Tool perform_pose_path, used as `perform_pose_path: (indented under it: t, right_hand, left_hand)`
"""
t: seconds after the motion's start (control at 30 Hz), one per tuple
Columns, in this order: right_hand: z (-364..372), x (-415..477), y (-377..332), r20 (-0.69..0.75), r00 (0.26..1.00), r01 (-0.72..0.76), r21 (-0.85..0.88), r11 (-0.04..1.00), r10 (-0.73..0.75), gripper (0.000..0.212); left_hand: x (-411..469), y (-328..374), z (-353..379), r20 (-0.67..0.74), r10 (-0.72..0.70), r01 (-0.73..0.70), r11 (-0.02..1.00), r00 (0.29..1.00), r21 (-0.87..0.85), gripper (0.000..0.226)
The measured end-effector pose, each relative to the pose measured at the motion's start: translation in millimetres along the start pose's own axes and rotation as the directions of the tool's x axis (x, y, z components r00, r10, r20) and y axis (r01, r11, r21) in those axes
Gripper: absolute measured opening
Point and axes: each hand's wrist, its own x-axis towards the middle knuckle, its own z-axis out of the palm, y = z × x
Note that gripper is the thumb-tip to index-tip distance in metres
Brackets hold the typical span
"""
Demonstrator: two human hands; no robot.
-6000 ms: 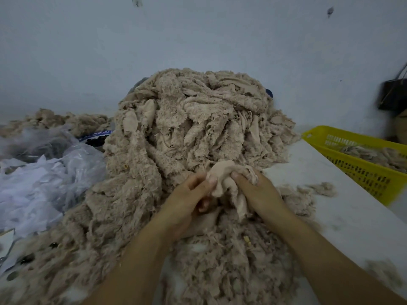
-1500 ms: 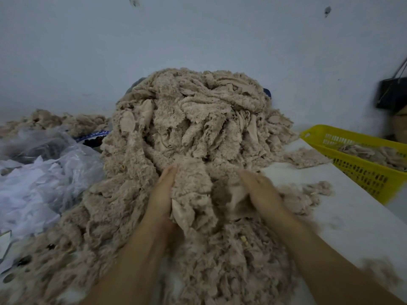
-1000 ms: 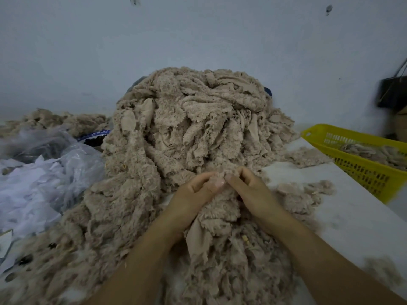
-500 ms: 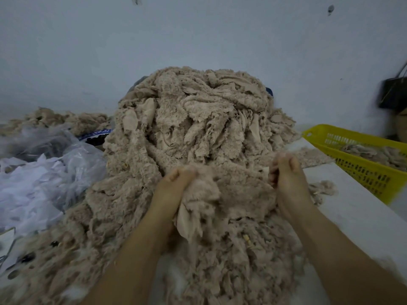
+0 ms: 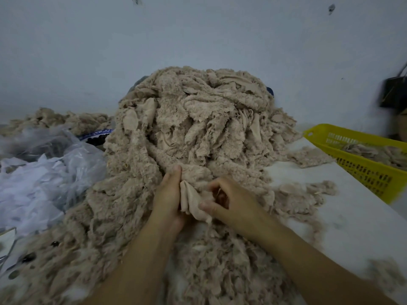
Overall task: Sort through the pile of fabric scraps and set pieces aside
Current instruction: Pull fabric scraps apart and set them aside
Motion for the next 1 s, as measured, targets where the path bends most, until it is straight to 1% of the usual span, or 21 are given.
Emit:
perform_pose_path:
  t: [0.07,0.1,0.13,0.23,0.3,0.33,0.37,0.4,0.43,0.5,0.53,0.6,0.7,0.73,0.77,0.8,0.83,0.87,0.93,0.97,1.0]
  right_hand:
    - [7,1,1,0.007,0.997,0.078,-0.055,0.995,-0.078,0.026]
    - [8,2,3,-0.016,0.997,0.080,-0.059,0.995,-0.081,0.026]
    - [6,3,5,-0.046,0.998,0.048,-0.056,0.997,-0.050,0.029]
    - [-5,6,11,-0.179,0.982,-0.069,-0.034,0.997,0.062,0.033]
    - [-12,5,14,-0.265,0.961,-0.074,0.030,0.997,0.079,0.037]
    - [-14,3,14,-0.272,0.959,-0.054,0.095,0.994,0.078,0.042]
    - [-14,1,13,-0.242,0.968,-0.032,0.161,0.986,0.071,0.049]
    - [-13,0,11,-0.173,0.983,-0.024,0.201,0.979,0.059,0.055]
    - [-9,-1,7,-0.079,0.996,-0.030,0.196,0.980,0.046,0.057]
    - [1,-1,4,0.087,0.996,-0.032,0.094,0.995,0.024,0.052]
    - [5,0,5,0.116,0.993,-0.018,0.056,0.998,0.012,0.046]
    - [4,2,8,0.050,0.999,0.000,0.084,0.997,-0.004,0.033]
    - [-8,3,12,-0.122,0.989,-0.058,0.225,0.973,0.087,0.027]
    - [-11,3,12,-0.147,0.980,-0.083,0.305,0.949,0.133,0.027]
    - [-12,3,11,-0.156,0.973,-0.099,0.387,0.917,0.171,0.027]
    - [-13,3,11,-0.154,0.968,-0.111,0.447,0.887,0.199,0.029]
    - [-13,3,10,-0.149,0.966,-0.119,0.467,0.876,0.211,0.030]
    - [-13,3,10,-0.147,0.967,-0.123,0.448,0.885,0.209,0.028]
    - [-11,4,10,-0.141,0.971,-0.126,0.388,0.913,0.194,0.025]
    - [-10,4,9,-0.143,0.970,-0.131,0.368,0.920,0.195,0.025]
    - [-10,4,9,-0.149,0.968,-0.136,0.363,0.922,0.201,0.024]
  left_hand:
    - [-1,-3,1,0.034,-0.018,0.018,1.000,0.999,-0.003,0.039]
    - [-2,-3,2,0.056,-0.031,0.032,0.999,0.998,-0.025,0.041]
    - [-1,-2,2,0.070,-0.036,0.040,0.998,0.997,-0.052,0.042]
    - [2,1,0,0.027,-0.043,0.046,0.990,0.999,-0.137,0.044]
    - [2,3,-2,-0.007,-0.040,0.039,0.991,0.999,-0.130,0.043]
    - [1,3,-2,-0.008,-0.049,0.047,0.991,0.999,-0.128,0.042]
    - [1,4,-1,-0.003,-0.063,0.062,0.988,0.998,-0.143,0.042]
    - [0,5,1,0.008,-0.074,0.074,0.984,0.997,-0.165,0.042]
    - [0,5,2,0.025,-0.078,0.081,0.981,0.997,-0.174,0.043]
    - [0,3,4,0.028,-0.077,0.080,0.986,0.997,-0.144,0.043]
    - [0,2,3,0.024,-0.080,0.082,0.988,0.997,-0.129,0.044]
    - [2,3,2,0.036,-0.092,0.096,0.985,0.995,-0.141,0.046]
    - [7,4,0,0.020,-0.016,0.019,0.984,1.000,-0.177,0.037]
    - [7,4,0,-0.002,0.024,-0.024,0.990,1.000,-0.140,0.030]
    - [6,2,1,-0.023,0.069,-0.070,0.996,0.997,-0.062,0.026]
    - [3,1,1,-0.026,0.124,-0.123,0.991,0.992,0.055,0.030]
    - [1,-1,2,0.013,0.177,-0.176,0.968,0.984,0.179,0.039]
    - [-3,-4,3,0.086,0.206,-0.222,0.934,0.975,0.279,0.049]
    - [-12,-7,5,0.244,0.182,-0.278,0.848,0.952,0.451,0.066]
    - [-14,-10,5,0.306,0.172,-0.318,0.784,0.936,0.533,0.069]
    - [-14,-13,5,0.347,0.181,-0.365,0.717,0.920,0.594,0.062]
